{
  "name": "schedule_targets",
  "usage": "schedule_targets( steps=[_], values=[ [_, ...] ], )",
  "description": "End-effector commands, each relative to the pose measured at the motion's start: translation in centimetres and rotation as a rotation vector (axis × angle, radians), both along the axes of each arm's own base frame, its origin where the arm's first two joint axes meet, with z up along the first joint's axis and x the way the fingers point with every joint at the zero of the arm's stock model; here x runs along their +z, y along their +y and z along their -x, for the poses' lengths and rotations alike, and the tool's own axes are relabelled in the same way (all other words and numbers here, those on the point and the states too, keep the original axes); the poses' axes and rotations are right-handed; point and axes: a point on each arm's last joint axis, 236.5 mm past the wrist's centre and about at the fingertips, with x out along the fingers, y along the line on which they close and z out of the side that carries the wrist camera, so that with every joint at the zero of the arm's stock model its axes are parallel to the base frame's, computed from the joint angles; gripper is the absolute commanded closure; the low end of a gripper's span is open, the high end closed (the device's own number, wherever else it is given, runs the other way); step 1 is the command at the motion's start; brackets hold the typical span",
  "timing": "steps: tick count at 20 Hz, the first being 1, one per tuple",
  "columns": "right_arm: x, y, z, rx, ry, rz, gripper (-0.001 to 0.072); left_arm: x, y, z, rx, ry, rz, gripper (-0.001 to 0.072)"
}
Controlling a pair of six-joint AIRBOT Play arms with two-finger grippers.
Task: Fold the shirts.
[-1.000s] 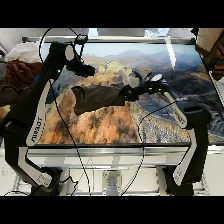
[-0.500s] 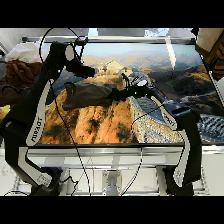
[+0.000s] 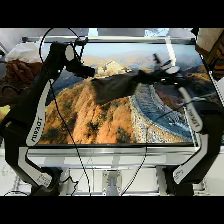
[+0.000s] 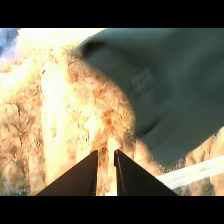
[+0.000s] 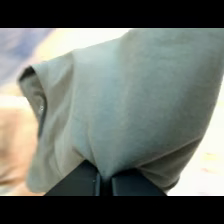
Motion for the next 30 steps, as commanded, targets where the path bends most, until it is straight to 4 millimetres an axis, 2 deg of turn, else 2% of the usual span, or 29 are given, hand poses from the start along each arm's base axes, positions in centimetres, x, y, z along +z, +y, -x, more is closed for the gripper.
schedule_targets(
  steps=[1, 2, 4, 5, 7, 8, 10, 12, 14, 16, 18, 19, 20, 21, 22, 23, 25, 27, 28, 29, 30],
  values=[
    [1.8, -15.6, 2.0, -0.203, 0.037, 0.328, 0.0684, -0.1, 0.1, 0.0, 0.001, 0.000, -0.001, 0.0566],
    [2.2, -19.7, 3.3, -0.252, 0.062, 0.401, 0.0683, 0.0, 0.0, 0.0, 0.001, 0.000, -0.001, 0.0566],
    [2.4, -27.7, 7.2, -0.333, 0.148, 0.538, 0.0683, 0.0, 0.1, -0.1, 0.001, -0.001, -0.001, 0.0566],
    [2.1, -31.6, 9.8, -0.374, 0.214, 0.604, 0.0683, 0.0, 0.1, -0.1, 0.001, -0.001, -0.001, 0.0566],
    [1.4, -38.2, 15.5, -0.447, 0.360, 0.697, 0.0683, 0.0, 0.0, -0.1, 0.001, -0.001, 0.000, 0.0566],
    [1.2, -41.2, 18.4, -0.490, 0.429, 0.727, 0.0682, 0.0, 0.0, -0.1, 0.001, -0.002, 0.000, 0.0566],
    [1.1, -45.7, 24.0, -0.575, 0.548, 0.753, 0.0683, 0.1, 0.0, -0.2, 0.002, -0.008, 0.003, 0.0566],
    [0.9, -48.6, 29.6, -0.655, 0.664, 0.735, 0.0682, 0.1, 0.0, -0.3, 0.002, -0.011, 0.004, 0.0566],
    [0.7, -50.0, 34.5, -0.728, 0.762, 0.672, 0.0683, 0.1, 0.0, -0.3, 0.006, -0.009, 0.006, 0.0566],
    [0.3, -50.0, 38.2, -0.796, 0.823, 0.556, 0.0682, 0.1, -0.1, -0.3, 0.006, -0.010, 0.006, 0.0565],
    [0.1, -49.3, 39.7, -0.857, 0.814, 0.405, 0.0681, 0.1, -0.1, -0.3, 0.006, -0.011, 0.006, 0.0566],
    [0.2, -48.9, 39.8, -0.879, 0.791, 0.331, 0.0651, 0.1, -0.1, -0.3, 0.006, -0.010, 0.006, 0.0566],
    [0.3, -48.4, 39.8, -0.895, 0.772, 0.257, 0.0561, 0.1, -0.1, -0.3, 0.006, -0.010, 0.006, 0.0566],
    [0.5, -47.5, 39.9, -0.896, 0.764, 0.188, 0.0415, 0.1, -0.1, -0.3, 0.006, -0.011, 0.006, 0.0566],
    [0.9, -46.4, 40.0, -0.881, 0.768, 0.117, 0.0233, 0.1, -0.1, -0.3, 0.006, -0.010, 0.006, 0.0566],
    [1.2, -45.3, 39.9, -0.860, 0.774, 0.063, 0.0160, 0.1, -0.1, -0.3, 0.006, -0.010, 0.006, 0.0565],
    [1.8, -43.7, 39.8, -0.847, 0.802, -0.017, 0.0160, 0.0, -0.1, -0.3, 0.006, -0.010, 0.006, 0.0565],
    [2.0, -42.8, 39.8, -0.863, 0.845, -0.055, 0.0168, -0.2, -0.1, -0.3, 0.005, -0.005, 0.004, 0.0565],
    [2.0, -42.5, 39.4, -0.871, 0.850, -0.069, 0.0195, -0.4, -0.1, -0.3, 0.005, 0.000, 0.003, 0.0565],
    [2.2, -42.1, 38.9, -0.868, 0.845, -0.094, 0.0276, -0.6, -0.1, -0.3, 0.005, 0.003, 0.003, 0.0566],
    [2.6, -41.9, 38.1, -0.866, 0.822, -0.116, 0.0389, -0.6, -0.1, -0.3, 0.005, 0.005, 0.003, 0.0566]
  ],
)
